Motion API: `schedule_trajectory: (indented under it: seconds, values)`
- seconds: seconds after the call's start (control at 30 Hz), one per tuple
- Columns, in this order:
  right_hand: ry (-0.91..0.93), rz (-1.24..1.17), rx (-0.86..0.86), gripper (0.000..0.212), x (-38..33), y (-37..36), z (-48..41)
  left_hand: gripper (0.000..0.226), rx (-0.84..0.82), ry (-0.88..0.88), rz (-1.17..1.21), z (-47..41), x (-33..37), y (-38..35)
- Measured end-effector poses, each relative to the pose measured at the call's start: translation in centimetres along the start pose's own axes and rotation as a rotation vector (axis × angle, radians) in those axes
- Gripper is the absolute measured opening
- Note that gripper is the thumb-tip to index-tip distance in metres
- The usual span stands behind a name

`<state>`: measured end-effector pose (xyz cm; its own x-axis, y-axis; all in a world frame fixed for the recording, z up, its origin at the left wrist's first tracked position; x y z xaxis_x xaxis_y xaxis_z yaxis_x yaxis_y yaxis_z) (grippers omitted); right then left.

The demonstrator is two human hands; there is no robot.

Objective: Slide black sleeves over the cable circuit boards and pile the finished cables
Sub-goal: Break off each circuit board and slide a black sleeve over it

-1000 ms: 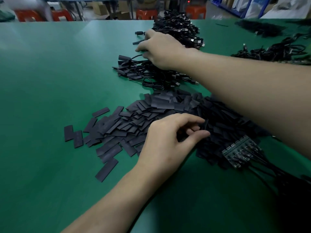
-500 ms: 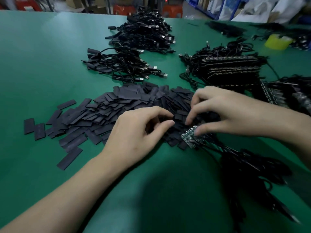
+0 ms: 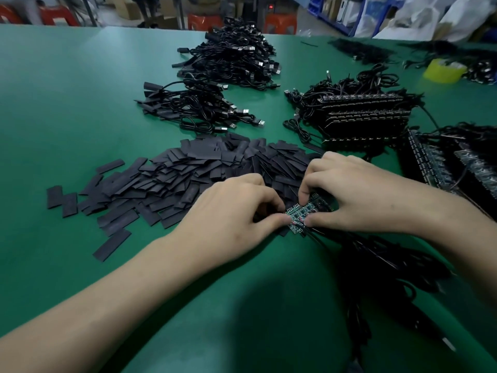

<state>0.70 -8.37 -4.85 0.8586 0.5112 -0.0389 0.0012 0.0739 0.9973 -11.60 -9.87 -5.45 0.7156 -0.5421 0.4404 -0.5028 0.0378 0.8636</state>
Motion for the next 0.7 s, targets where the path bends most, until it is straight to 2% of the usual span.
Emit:
schedule_trajectory:
  seconds: [0.2,0.33,0.47,0.6,0.7]
  values:
    - [-0.009,0.02,0.001,0.05,0.0,-0.1,0.0,0.04,0.026,-0.009,-0.07,0.3,0.7,-0.6]
    - [-0.01,-0.011,0.0,0.046,0.3,0.6,-0.3,0.038,0.065,0.017,0.0,0.0,0.4,-0.3]
    - [-0.039,-0.229,0.085,0.031,0.5,1.7,-0.1,0.034,0.127,0.103,0.215,-0.2,-0.4,0.1]
    - [-0.058,-0.436,0.182,0.029,0.7,2.2,0.1,0.01,0.129,0.205,0.475,-0.2,-1.5,-0.4]
    - [-0.09,-0.601,0.186,0.019,1.2,1.8,0.3,0.008,0.122,0.245,0.731,0.1,-1.9,-0.8]
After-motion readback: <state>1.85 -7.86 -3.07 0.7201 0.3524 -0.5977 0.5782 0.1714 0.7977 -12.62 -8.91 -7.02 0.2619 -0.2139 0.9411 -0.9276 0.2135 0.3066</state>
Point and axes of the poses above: each hand's wrist, its own z-axis away from the middle knuckle, its own y-axis out of the back of the hand, x = y × z, the point moved 10 cm from there along -z, towards the middle knuckle, and after that the axes turned 2 degrees about x, right-handed, at the moved point
